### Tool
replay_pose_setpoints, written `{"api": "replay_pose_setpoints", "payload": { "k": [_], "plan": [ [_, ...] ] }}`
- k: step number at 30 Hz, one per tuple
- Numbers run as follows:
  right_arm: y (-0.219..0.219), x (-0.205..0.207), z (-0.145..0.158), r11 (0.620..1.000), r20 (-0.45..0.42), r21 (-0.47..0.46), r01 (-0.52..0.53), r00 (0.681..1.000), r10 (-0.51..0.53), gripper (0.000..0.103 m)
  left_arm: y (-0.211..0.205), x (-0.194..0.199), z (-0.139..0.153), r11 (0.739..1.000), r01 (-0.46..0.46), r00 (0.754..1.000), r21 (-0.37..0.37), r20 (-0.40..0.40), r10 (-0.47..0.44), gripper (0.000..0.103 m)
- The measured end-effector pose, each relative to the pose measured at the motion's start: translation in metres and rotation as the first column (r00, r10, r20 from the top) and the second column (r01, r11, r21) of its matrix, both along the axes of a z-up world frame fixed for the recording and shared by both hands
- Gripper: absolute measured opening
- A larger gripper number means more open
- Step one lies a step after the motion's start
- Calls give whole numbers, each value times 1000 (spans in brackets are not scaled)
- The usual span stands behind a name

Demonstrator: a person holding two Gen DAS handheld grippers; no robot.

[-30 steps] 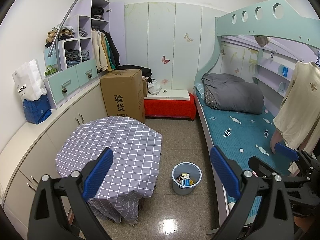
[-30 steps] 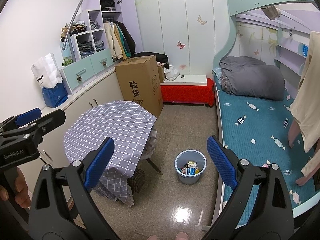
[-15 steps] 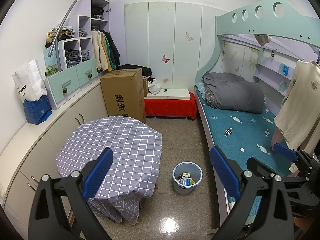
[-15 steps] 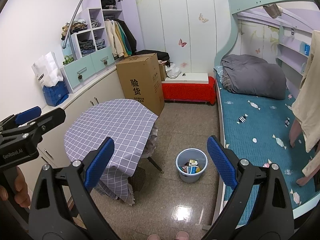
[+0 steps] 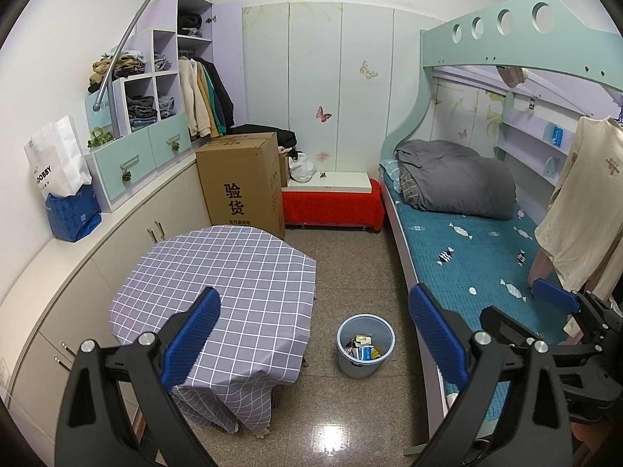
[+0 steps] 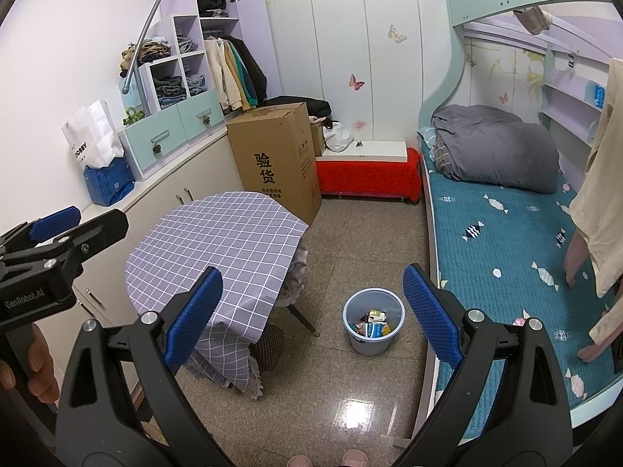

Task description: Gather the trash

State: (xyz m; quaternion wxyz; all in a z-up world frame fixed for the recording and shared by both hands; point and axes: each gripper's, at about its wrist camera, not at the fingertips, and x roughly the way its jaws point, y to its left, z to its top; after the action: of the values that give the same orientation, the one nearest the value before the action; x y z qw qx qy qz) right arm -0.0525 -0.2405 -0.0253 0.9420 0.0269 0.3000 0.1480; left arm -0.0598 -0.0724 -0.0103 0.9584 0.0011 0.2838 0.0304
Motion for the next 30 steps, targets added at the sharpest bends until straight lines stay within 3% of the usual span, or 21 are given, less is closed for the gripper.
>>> {"api": "replay_pose_setpoints", "payload": {
  "k": [30],
  "plan": [
    [9,3,-12,1000,-19,1,-5,1000,5,92,18,1,-12,1000,-10,1000,-5,-17,10,95]
  ]
}}
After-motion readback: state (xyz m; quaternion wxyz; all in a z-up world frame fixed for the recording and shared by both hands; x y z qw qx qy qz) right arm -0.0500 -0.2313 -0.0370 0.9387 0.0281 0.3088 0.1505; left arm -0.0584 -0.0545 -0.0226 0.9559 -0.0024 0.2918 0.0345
